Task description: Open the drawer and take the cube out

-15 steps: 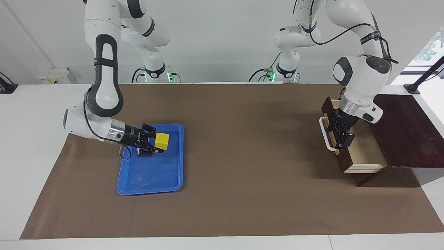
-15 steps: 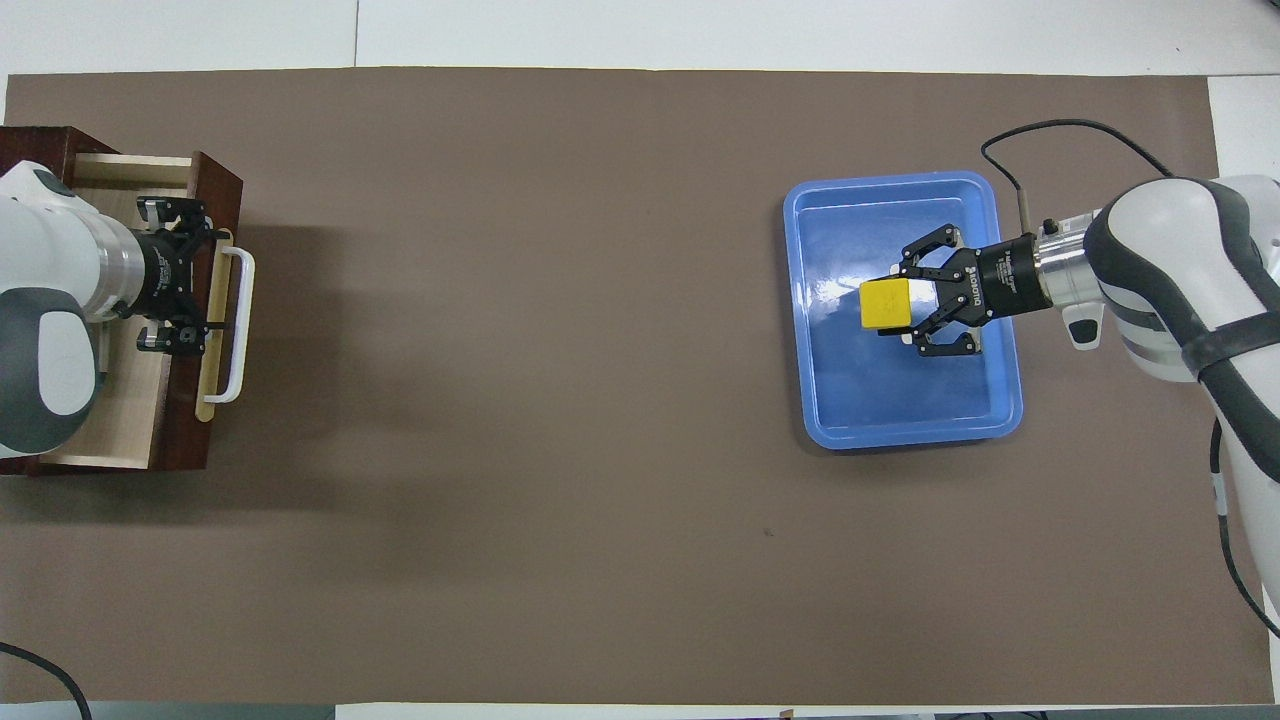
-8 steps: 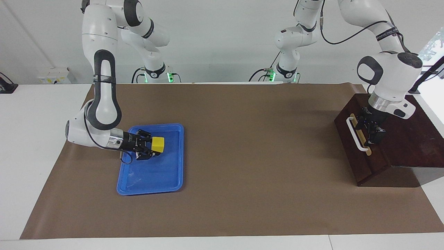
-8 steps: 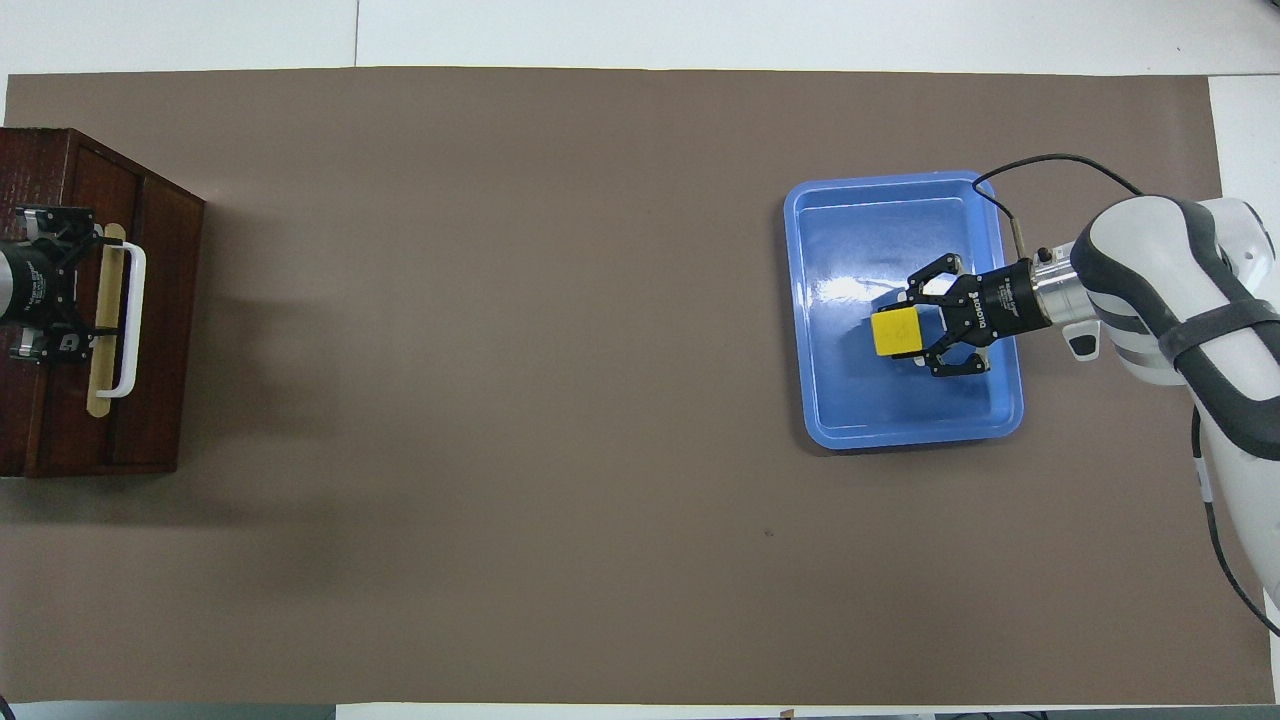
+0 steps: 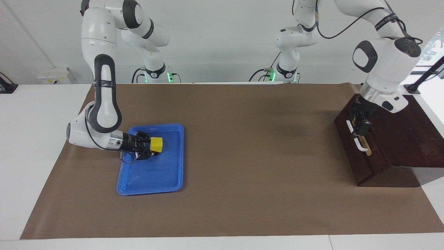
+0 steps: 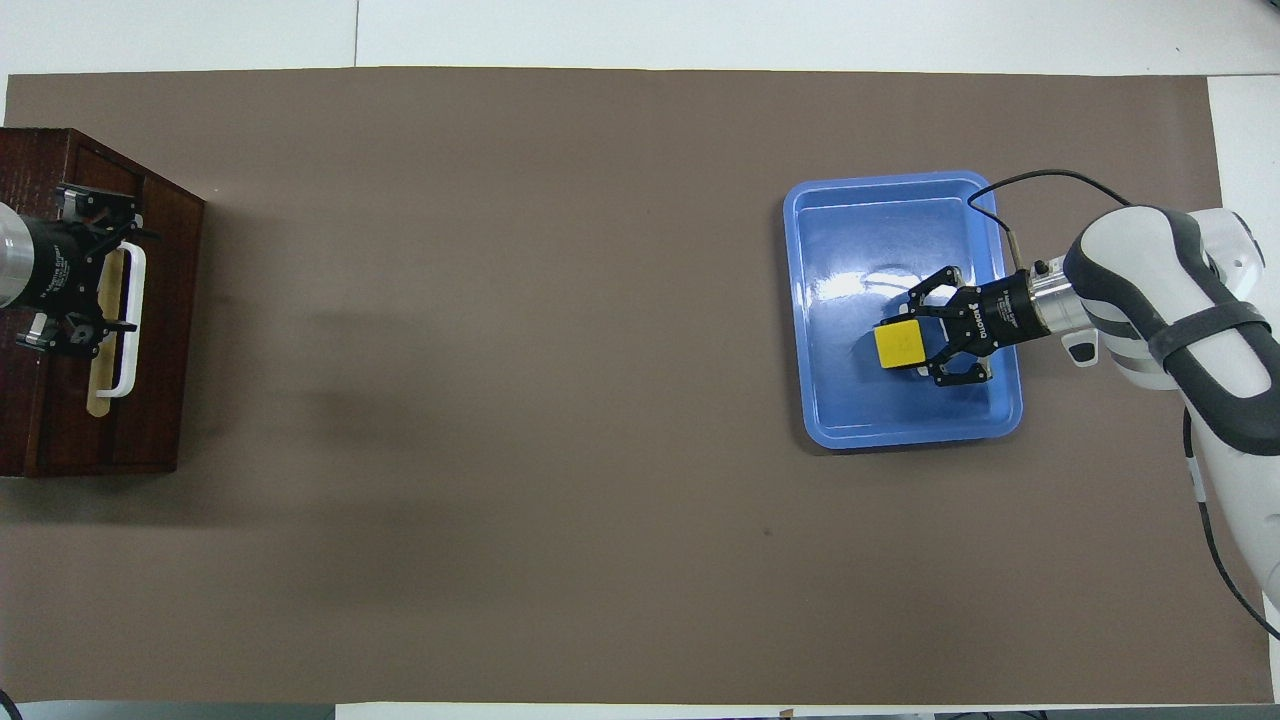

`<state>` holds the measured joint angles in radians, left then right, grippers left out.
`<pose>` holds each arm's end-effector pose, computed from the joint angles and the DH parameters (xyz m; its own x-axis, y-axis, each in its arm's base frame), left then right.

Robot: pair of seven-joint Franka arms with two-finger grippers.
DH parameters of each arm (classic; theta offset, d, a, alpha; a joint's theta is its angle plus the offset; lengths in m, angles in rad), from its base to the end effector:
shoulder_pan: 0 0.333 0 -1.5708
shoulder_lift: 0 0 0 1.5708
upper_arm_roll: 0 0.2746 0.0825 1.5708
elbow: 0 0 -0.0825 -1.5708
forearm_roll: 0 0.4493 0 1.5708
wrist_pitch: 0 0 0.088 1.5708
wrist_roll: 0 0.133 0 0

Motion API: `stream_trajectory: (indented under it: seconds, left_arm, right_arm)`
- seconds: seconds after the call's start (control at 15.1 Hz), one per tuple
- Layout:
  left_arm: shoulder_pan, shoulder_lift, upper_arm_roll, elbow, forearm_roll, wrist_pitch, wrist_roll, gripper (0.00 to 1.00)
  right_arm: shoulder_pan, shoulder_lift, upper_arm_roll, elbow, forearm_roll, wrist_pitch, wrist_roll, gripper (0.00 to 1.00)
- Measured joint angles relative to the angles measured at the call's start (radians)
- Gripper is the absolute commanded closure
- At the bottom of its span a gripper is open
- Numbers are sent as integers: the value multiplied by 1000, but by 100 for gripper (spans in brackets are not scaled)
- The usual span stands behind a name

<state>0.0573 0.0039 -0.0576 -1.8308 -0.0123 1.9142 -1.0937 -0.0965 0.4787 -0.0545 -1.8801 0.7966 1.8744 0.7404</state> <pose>0.6371 -0.0013 0.4441 0.4552 0.8900 0.0257 0.8869 -0.4557 0.0761 0.6159 -0.0220 0.1397 0.1684 -0.6790 -0.7146 -0.9721 -0.2343 -0.0065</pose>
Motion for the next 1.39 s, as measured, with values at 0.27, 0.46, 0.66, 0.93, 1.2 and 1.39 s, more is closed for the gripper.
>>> stream_trajectory:
  seconds: [0.27,0.46,0.66,0.93,1.2,1.39]
  left_arm:
    - [-34,-54,-7,82,0,-219,315,0]
    - [-58,-40,-8,93,0,-281,558,0]
    - [-62,0,-7,163,0,-366,799,0]
    - [-73,11,-34,207,0,-455,932,0]
    - [-75,5,-29,215,0,-488,1017,0]
    - [-73,-6,-16,215,0,-506,1088,0]
  right_arm:
    - [0,0,1,0,-38,18,0,0]
    - [1,1,0,0,-42,22,0,0]
    - [5,-2,1,5,-42,19,4,0]
    - [12,-48,1,34,-59,-35,50,0]
    - [13,-162,3,71,-135,-86,95,0]
    - [25,-259,6,96,-248,-115,94,0]
